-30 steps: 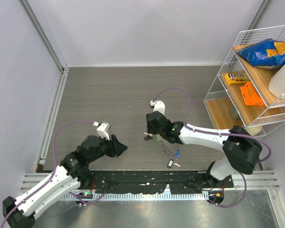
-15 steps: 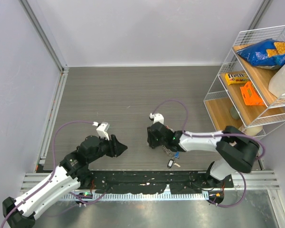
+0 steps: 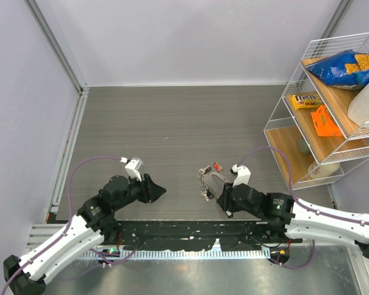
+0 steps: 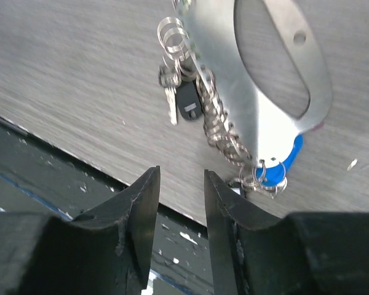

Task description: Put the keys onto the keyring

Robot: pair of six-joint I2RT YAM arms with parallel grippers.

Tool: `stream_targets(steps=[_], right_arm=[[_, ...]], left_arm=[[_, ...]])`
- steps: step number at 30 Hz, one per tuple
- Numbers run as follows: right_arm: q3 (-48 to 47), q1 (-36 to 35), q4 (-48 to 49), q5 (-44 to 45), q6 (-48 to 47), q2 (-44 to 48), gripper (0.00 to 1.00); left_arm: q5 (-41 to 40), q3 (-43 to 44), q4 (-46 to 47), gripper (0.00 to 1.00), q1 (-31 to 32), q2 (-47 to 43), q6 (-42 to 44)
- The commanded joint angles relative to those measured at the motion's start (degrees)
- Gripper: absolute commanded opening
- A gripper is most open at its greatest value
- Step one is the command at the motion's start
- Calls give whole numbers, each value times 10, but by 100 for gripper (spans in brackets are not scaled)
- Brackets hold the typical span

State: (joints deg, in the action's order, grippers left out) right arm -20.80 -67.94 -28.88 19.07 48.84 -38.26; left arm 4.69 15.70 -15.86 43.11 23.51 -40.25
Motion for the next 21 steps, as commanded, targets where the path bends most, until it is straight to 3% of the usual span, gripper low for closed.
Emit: stream_targets(steps=[1,7,13,21], right_arm=[[-92,-3,1,75,-37,-82,42],[-173,17,76,95,-107,-218,52],[-205,112,165,7,-149,-314,50],[-224,148,211,-54,-153,-399,49]], left_arm=[[11,6,31,44,1,-1,-1],[0,2,21,45,1,-12,2],[2,2,18,45,1,-11,10],[-5,3,14,45,1,-9,18]])
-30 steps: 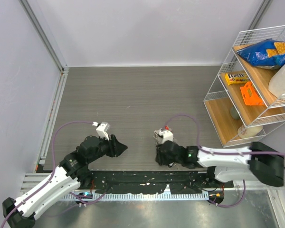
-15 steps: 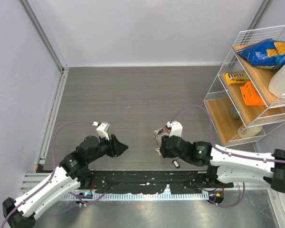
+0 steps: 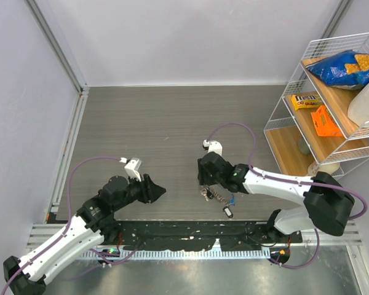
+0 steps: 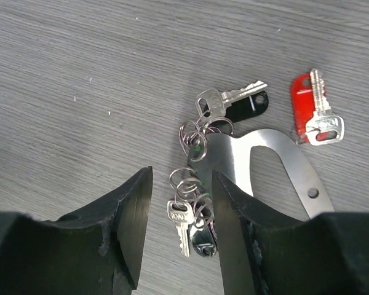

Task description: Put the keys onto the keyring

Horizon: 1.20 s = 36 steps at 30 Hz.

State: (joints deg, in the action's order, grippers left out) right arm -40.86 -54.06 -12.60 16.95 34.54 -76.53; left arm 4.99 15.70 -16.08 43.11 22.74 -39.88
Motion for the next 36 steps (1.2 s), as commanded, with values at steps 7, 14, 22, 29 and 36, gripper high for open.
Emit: stream_targets(steps=[7,14,22,29,36], right_arm=[[-16,25,50,-36,0,-47,49],[-7,37,77,-51,8,-71,46],[-3,44,91,-64,12,-92,42],[-3,46,94,-69,13,-98,36],[3,46,95,-75,11,-98,26]], left_arm=[[-10,0,24,46,1,8,16],[-6,1,30,46,1,18,19],[-10,-2,27,47,1,20,20],[-10,-1,30,47,1,24,22],[-10,-2,32,47,0,25,21]])
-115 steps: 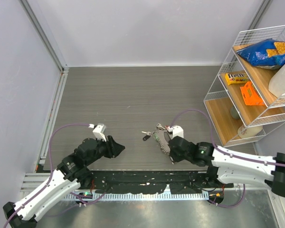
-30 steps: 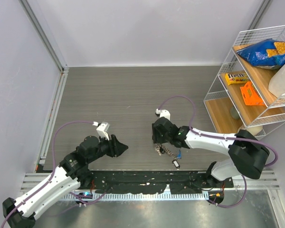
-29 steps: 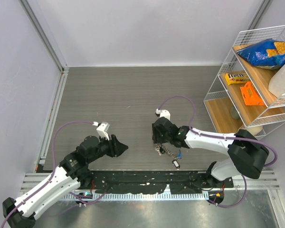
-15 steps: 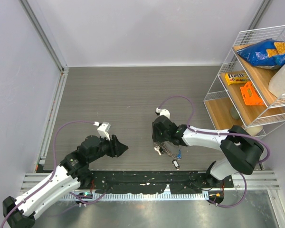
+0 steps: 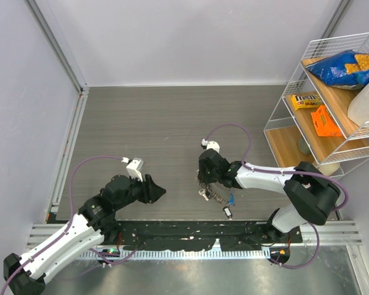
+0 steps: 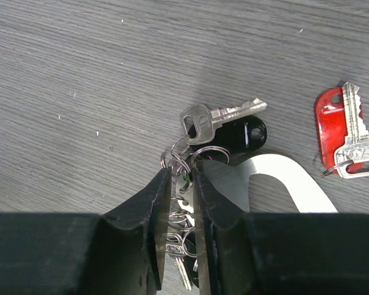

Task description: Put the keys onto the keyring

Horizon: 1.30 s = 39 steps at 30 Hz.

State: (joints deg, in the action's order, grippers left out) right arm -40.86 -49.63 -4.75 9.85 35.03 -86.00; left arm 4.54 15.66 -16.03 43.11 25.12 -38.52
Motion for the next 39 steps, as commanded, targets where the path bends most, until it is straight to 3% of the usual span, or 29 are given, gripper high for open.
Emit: stream_targets(steps=[1,4,10,16,24,39], right_arm=[[4,1,16,-4,6,-1,26],[4,1,15,-5,4,-1,22],[11,1,33,-15,-5,5,6],[47,1,94,-37,-50,51,6],[93,1,118,-73,-145,207,6],[146,1,166,-227,-233,411,6]], left_arm=[[-6,-2,30,47,1,2,7],[-5,-2,31,47,1,1,7],[-4,-5,29,47,1,-3,7],[-7,-9,25,47,1,-10,6],[-10,-9,25,47,1,-17,6],[34,-2,49,48,1,-67,0]])
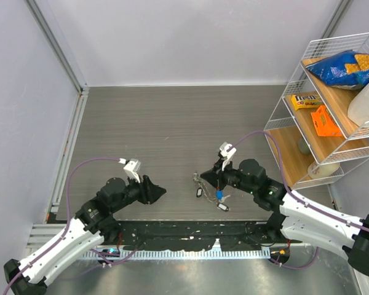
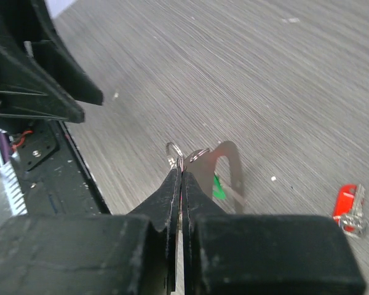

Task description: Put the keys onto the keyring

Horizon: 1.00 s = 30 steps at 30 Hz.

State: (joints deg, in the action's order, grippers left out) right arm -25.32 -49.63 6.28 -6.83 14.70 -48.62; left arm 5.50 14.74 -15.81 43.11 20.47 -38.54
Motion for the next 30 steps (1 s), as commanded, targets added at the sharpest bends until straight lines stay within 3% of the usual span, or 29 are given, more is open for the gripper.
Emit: stream_targets(steps=[1,16,21,25,30], right_arm=[[-11,1,55,-74,-30,41,6],[-73,-4,11,-199,-33,85,6],[-94,-27,2,-193,-34,87,6],[-108,-56,-10,-173,-44,85,6],[-120,-83,-7,-157,-44,75,6]], left_arm=[[34,7,53,49,1,-24,0],[231,43,295,57,1,8,-27],[285,58,365,59,1,45,-46],[303,70,383,67,1,68,-48],[314,80,401,68,2,92,-48]])
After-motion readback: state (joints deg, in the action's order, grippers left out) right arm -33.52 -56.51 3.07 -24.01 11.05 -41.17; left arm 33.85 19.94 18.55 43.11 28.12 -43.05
